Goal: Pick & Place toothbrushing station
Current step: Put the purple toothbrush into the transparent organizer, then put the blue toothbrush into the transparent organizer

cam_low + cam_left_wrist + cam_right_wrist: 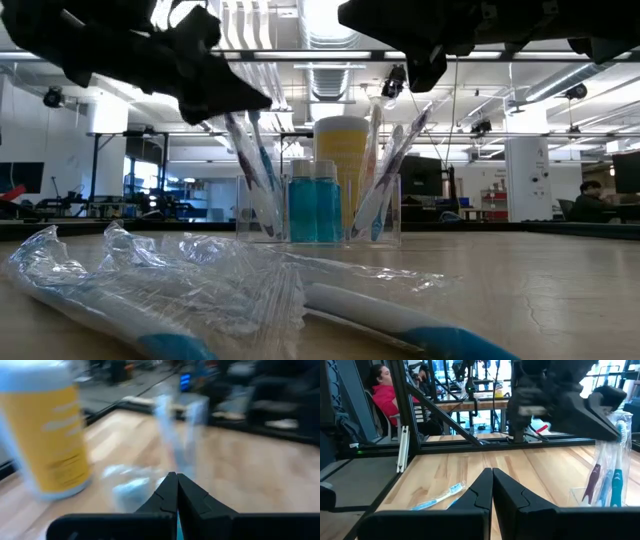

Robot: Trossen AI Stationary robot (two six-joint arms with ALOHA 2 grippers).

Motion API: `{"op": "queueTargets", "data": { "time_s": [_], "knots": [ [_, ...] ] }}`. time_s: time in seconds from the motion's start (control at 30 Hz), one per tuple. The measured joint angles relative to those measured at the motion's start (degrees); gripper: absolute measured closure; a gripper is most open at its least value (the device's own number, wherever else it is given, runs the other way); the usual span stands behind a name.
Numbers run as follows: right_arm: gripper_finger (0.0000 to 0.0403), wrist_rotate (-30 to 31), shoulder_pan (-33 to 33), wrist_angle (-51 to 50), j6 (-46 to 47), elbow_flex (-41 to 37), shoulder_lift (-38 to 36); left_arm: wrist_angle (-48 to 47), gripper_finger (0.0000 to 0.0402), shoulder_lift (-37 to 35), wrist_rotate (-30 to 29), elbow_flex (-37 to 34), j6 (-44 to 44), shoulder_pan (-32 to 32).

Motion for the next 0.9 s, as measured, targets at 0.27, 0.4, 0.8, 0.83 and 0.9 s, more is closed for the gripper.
{"op": "queueTargets", "data": {
  "time_s": [0.27, 0.4, 0.8, 0.83, 0.9],
  "knots": [
    [0.0394, 0.0, 0.0, -0.2, 0.3, 0.0, 0.0, -0.3, 0.04, 2.7, -6.1, 1.7, -2.5, 0.0],
    [0.0394, 0.0, 0.0, -0.4, 0.3, 0.0, 0.0, -3.4, 0.04, -1.4, -1.1, 3.3, -0.3, -1.2],
    [0.0394, -0.1, -0.2, -4.1, 3.8, 0.6, 0.0, -26.1, 0.0397, -24.4, 2.1, 5.7, 9.9, -17.8],
    [0.0394, -0.1, -0.2, -5.8, 4.6, 1.1, 0.0, -27.0, 0.0397, -26.1, 2.1, 5.2, 9.8, -19.4],
    [0.0394, -0.1, -0.4, -9.5, 6.1, 2.2, 0.0, -28.6, 0.0397, -29.5, 2.1, 4.0, 8.8, -22.2]
  ]
}}
